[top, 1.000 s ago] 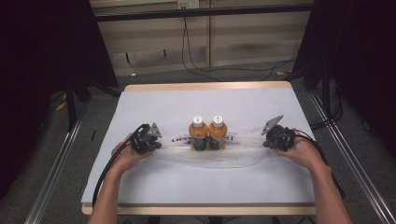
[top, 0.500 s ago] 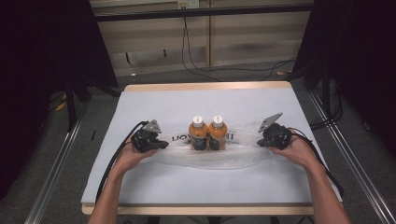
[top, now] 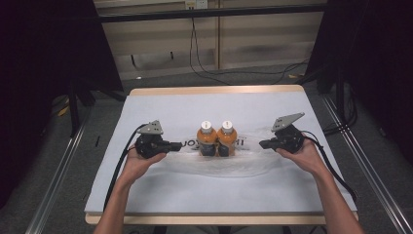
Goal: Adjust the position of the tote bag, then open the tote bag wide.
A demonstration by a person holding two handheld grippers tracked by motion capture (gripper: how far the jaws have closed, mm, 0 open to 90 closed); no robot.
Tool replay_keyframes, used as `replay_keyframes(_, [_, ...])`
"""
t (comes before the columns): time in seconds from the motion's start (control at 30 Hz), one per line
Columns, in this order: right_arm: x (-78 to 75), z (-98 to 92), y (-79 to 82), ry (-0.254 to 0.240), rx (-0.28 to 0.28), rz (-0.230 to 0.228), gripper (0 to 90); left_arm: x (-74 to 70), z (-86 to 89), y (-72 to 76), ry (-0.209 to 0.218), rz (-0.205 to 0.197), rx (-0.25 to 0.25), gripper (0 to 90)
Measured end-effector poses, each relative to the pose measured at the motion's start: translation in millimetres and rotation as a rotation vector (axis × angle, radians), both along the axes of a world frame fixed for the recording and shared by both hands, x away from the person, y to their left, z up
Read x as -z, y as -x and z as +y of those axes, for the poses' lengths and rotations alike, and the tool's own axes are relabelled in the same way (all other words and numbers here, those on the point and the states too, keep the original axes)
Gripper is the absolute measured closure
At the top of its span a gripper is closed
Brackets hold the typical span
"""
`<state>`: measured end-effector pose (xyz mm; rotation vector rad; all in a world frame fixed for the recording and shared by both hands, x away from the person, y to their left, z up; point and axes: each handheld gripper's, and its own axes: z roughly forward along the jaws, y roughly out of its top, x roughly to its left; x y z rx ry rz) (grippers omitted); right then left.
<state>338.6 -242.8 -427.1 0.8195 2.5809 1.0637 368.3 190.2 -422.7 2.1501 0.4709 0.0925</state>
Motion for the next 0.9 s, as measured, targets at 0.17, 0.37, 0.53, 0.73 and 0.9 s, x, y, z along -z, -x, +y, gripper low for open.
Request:
replay_keyframes(0.17, [-3.4,9.0,1.9,-0.025,-0.007,-0.013,90.0,-4.8,-7.4,9.9,0.011,-0.024,0.009,90.0])
replay_keyframes(0.37, [-8.9,13.8,1.2,-0.126,-0.002,-0.014,90.0,-6.2,-14.4,14.0,0.082,-0.022,0.017,89.6])
replay_keyframes(0.53, [-7.3,25.8,0.9,-0.117,-0.006,-0.018,90.0,-5.1,-27.3,17.2,0.092,-0.022,0.032,89.4])
replay_keyframes(0.73, [-3.9,32.1,2.0,-0.148,-0.015,-0.003,90.0,-3.8,-42.8,21.1,0.123,-0.006,0.048,89.0])
replay_keyframes(0.9, [-6.4,35.0,4.6,-0.162,-0.019,-0.005,90.0,-2.3,-60.3,25.4,0.125,-0.008,0.073,89.1])
